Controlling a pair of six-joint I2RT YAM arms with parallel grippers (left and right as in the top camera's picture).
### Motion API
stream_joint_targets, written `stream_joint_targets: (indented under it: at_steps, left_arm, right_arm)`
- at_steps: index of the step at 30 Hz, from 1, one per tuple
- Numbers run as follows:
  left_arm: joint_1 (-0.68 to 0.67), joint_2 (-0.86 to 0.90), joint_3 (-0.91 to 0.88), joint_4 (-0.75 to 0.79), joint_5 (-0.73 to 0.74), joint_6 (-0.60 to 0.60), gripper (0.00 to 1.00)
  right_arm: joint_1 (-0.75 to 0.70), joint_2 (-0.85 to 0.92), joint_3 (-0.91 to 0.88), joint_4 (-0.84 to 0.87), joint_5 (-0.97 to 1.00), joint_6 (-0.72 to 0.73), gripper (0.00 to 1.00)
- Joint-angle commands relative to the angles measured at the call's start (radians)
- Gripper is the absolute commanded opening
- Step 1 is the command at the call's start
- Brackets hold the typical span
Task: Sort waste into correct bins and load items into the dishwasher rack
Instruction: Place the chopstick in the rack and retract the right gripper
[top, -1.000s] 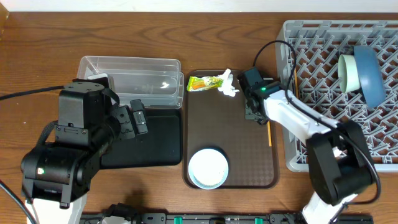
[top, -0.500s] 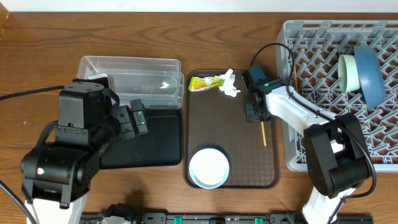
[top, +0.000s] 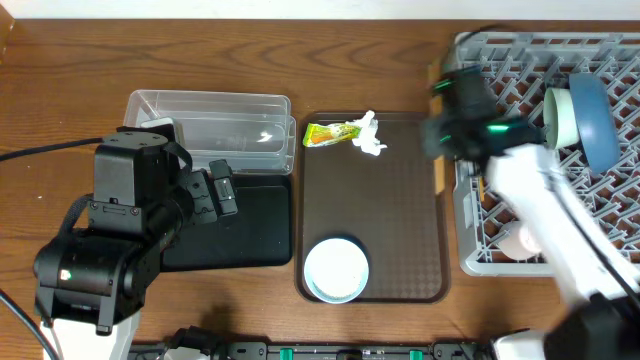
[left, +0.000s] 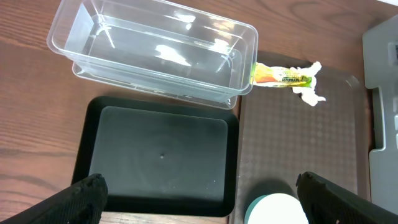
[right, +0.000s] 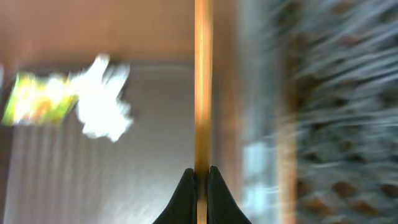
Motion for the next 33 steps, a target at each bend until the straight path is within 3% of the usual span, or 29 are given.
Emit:
stream_joint_targets:
  at_steps: [1,6,12,14,18,33]
  left_arm:
    - [0.005,-0.002,0.01,-0.003,-0.012,0.002,1.0]
    - [0.005,-0.002,0.01,-0.003,-0.012,0.002,1.0]
    - [0.005,-0.002,0.01,-0.003,-0.012,0.002,1.0]
    - [0.005,-0.002,0.01,-0.003,-0.012,0.002,1.0]
    - [0.005,-0.002,0.01,-0.003,-0.012,0.002,1.0]
    - [0.005,-0.002,0.01,-0.003,-0.012,0.002,1.0]
  right_arm:
    - [-0.126,0.001,-0.004,0.011,0.007,-0.098,0.01]
    - [-0.23,0.061,-0.005,0.038,-0.138,-0.243,0.01]
    - [-0.23,0.15,-0.005,0.034,-0.178,-0.266,0.04]
    - [-0.222,0.153,-0.005,0.026,-0.192,-0.245,0.32]
    - [-0.219,0.118,-0.001,0.025,-0.192,-0.174,0.46]
    - [-0.108,-0.282,-0.001,-0.13,-0.253,-0.167,0.51]
